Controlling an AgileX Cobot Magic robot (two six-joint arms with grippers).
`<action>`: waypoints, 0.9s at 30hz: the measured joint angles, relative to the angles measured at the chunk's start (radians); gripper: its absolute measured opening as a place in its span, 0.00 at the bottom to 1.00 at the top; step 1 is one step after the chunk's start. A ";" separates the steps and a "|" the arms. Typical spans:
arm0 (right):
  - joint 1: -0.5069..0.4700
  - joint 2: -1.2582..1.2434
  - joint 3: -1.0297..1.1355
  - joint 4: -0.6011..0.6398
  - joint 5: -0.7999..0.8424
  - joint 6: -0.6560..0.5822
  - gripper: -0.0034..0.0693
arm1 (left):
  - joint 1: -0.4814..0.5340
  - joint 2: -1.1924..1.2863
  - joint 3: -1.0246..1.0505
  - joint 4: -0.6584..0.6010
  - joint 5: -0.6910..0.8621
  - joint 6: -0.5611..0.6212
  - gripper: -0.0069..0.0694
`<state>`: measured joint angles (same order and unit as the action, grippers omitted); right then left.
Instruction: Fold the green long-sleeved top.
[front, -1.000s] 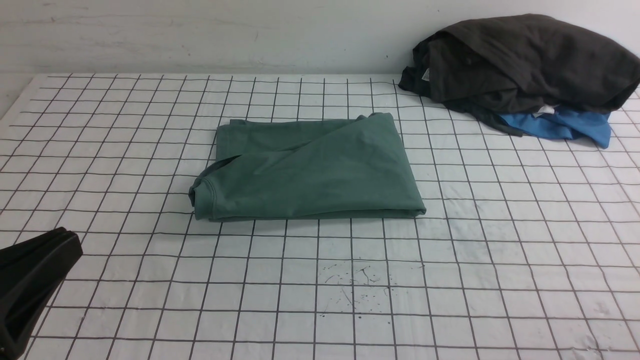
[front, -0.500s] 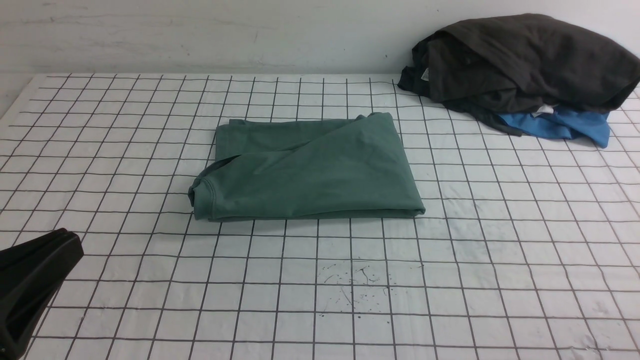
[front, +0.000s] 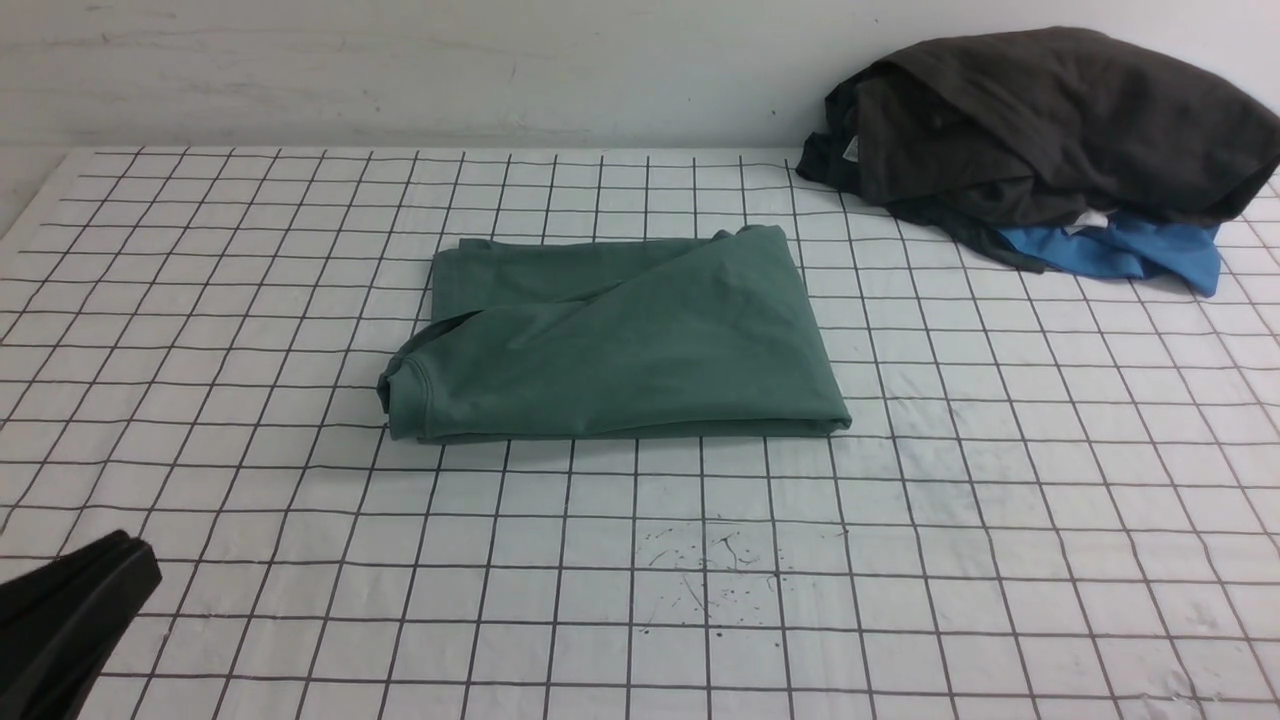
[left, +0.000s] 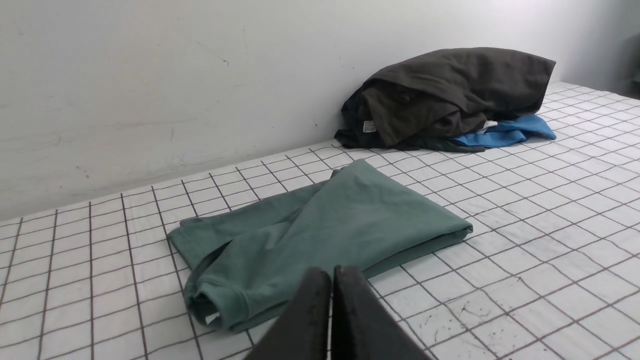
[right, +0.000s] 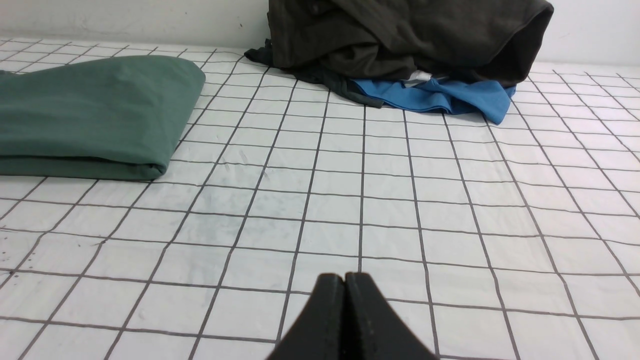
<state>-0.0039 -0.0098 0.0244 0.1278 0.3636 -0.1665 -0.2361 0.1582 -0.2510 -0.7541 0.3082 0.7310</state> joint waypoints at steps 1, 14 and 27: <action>0.000 0.000 0.000 0.000 0.000 0.000 0.03 | 0.003 -0.021 0.015 0.001 -0.001 0.000 0.08; -0.001 0.000 0.000 0.000 0.001 0.001 0.03 | 0.047 -0.165 0.273 0.186 -0.340 -0.061 0.08; -0.001 0.000 0.000 0.000 0.002 0.001 0.03 | 0.212 -0.168 0.278 0.654 0.017 -0.512 0.08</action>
<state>-0.0047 -0.0098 0.0244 0.1278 0.3655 -0.1657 -0.0237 -0.0100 0.0270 -0.0996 0.3255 0.2188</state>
